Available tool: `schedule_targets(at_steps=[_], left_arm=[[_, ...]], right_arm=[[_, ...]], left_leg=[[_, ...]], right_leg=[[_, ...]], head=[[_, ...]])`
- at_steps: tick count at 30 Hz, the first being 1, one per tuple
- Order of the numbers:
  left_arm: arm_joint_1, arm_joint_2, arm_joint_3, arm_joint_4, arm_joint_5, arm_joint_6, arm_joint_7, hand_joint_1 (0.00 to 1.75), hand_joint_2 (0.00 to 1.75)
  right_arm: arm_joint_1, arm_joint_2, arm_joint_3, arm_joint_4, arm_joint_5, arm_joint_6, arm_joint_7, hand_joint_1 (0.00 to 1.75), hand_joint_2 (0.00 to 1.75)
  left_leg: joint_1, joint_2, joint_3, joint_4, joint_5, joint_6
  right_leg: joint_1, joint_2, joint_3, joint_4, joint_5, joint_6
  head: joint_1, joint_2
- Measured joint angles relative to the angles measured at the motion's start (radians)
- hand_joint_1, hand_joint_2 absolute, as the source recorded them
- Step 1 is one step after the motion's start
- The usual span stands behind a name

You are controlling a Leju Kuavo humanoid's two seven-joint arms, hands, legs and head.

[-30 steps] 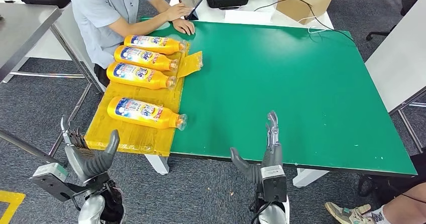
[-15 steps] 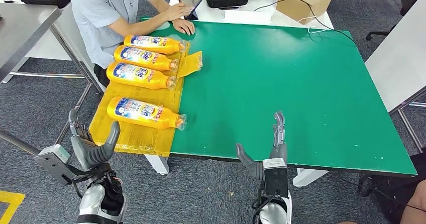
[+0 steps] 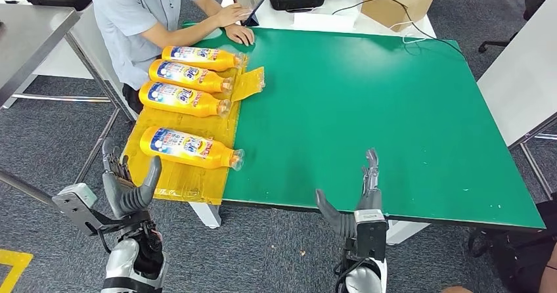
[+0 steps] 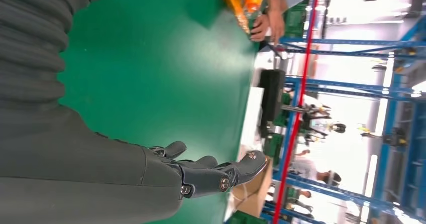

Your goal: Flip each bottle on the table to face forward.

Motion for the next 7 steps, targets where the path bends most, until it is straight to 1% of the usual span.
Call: schedule_targets(at_steps=[4,7], left_arm=[[0.0,0.009,0.009,0.005,0.015,-0.096,0.003,0.0,1.75],[0.002,0.013,0.014,0.005,-0.02,-0.108,-0.011,0.0,1.75]], right_arm=[[0.002,0.0,-0.009,-0.009,0.005,0.011,-0.019,0.0,1.75],[0.007,-0.001,-0.013,-0.009,0.037,0.004,-0.031,0.0,1.75]], left_leg=[[0.0,0.0,0.0,0.0,0.0,0.0],[0.0,0.0,0.0,0.0,0.0,0.0]], right_leg=[[0.0,0.0,0.0,0.0,0.0,0.0],[0.0,0.0,0.0,0.0,0.0,0.0]], head=[[0.0,0.0],[0.0,0.0]])
